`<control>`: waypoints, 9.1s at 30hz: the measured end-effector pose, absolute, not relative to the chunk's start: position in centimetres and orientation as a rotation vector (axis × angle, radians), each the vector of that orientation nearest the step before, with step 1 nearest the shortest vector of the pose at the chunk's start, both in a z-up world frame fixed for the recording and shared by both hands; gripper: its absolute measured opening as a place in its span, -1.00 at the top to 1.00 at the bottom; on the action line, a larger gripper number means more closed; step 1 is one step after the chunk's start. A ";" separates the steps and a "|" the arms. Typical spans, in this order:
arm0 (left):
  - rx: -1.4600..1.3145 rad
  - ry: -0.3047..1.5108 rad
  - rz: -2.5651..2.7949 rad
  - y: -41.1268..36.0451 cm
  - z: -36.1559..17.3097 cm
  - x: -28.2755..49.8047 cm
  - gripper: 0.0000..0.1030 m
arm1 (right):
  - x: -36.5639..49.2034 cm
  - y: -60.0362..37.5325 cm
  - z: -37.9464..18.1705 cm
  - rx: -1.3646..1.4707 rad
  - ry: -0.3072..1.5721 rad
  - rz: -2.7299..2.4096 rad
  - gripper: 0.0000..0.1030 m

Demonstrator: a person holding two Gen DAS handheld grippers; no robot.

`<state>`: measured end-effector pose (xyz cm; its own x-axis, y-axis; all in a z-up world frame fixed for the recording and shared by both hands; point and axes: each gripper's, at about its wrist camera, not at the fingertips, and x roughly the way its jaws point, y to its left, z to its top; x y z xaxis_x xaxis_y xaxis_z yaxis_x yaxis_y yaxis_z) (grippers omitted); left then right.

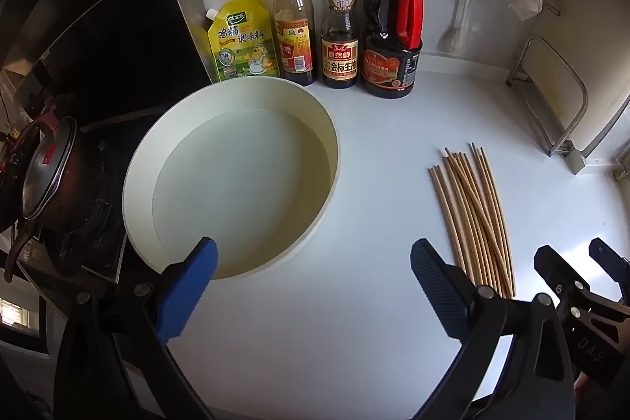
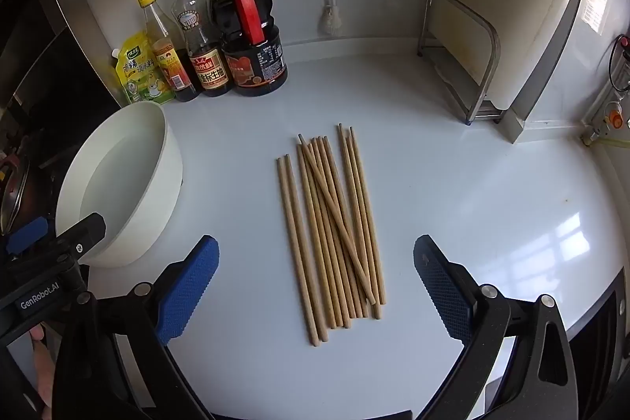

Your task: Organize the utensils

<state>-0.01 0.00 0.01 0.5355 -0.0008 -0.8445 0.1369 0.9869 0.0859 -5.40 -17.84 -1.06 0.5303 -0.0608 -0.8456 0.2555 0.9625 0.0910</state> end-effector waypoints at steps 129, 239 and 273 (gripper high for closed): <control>0.089 1.148 -0.221 -9.4 -10.8 3.3 -0.88 | -2.0 -28.4 -12.7 0.168 1.115 -0.168 -0.84; 0.067 1.002 -0.153 9.5 -1.2 7.5 0.86 | 5.9 -5.7 -2.0 0.152 0.940 0.253 0.88; 0.029 1.150 -0.108 17.1 -8.0 15.3 0.20 | 14.2 1.8 -7.9 0.159 1.121 0.201 0.65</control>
<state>15.28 17.10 -7.97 0.4035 -0.0705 -0.9123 0.0999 0.9945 -0.0327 14.23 1.82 -7.92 0.4200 0.2392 -0.8754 -0.0793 0.9706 0.2272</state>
